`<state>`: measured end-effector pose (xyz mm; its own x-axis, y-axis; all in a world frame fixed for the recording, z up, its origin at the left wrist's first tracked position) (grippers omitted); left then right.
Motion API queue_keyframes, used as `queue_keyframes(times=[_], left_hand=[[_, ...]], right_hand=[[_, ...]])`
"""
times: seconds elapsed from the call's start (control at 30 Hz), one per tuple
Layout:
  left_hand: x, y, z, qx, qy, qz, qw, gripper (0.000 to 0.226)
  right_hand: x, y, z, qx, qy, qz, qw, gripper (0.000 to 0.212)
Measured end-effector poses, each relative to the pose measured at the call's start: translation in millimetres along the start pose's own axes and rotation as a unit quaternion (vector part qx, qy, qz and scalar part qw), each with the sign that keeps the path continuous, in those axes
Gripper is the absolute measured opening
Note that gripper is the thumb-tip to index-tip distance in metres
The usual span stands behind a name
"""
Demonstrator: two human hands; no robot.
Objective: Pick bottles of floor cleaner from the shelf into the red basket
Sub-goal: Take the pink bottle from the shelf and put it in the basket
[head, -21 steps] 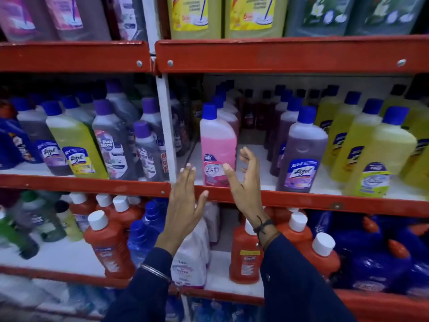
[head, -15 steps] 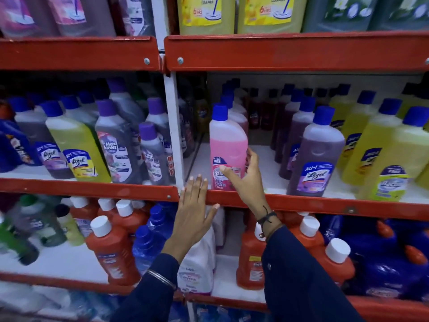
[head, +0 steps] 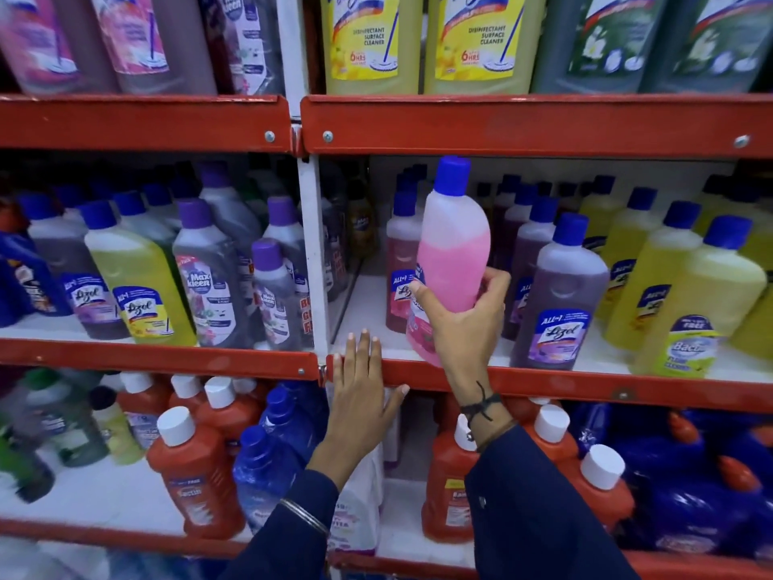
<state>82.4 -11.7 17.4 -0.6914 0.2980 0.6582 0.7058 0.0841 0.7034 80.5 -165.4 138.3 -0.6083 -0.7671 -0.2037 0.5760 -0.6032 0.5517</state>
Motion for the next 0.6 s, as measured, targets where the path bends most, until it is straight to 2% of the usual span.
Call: queue_keyframes(times=[0.17,0.23,0.3,0.37,0.4,0.47,0.6], left_hand=[[-10,-2,-25,-0.026,-0.001,0.010,1.000,0.077],[-11,-3,-32,-0.033,0.002,0.006,0.999,0.078],[-11,-4,-34,-0.033,-0.003,0.000,0.999,0.077],[-10,-4,-34,-0.036,-0.008,0.001,0.999,0.076],[-10,-5,-33,-0.038,-0.012,0.004,0.999,0.075],[-10,-6,-32,-0.041,-0.024,0.015,0.999,0.070],[-13,-7,-30,-0.054,0.015,0.041,0.998,0.071]], right_hand=[[40,-7,21,0.118,-0.068,-0.093,0.986,0.066],[50,-10,25,0.141,-0.075,-0.096,0.982,0.065],[56,-8,20,0.123,-0.054,-0.069,0.989,0.064],[55,-3,12,0.025,0.049,0.007,0.998,0.057],[52,-2,6,-0.043,0.129,0.058,0.989,0.051],[42,-4,-4,-0.175,0.268,0.156,0.934,0.043],[22,-27,-14,-0.347,0.396,0.279,0.803,0.057]])
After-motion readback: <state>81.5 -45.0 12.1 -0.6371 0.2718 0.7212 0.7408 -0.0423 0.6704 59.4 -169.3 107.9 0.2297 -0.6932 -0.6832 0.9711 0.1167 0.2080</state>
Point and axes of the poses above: each hand's wrist, its own y-axis towards the middle knuckle, its own x-axis out of the back of the hand, z = x × y, the point moved 7 cm from there along y, towards the middle knuckle, and after that the axes turned 15 degrees about -z, right-handed, at the moved point
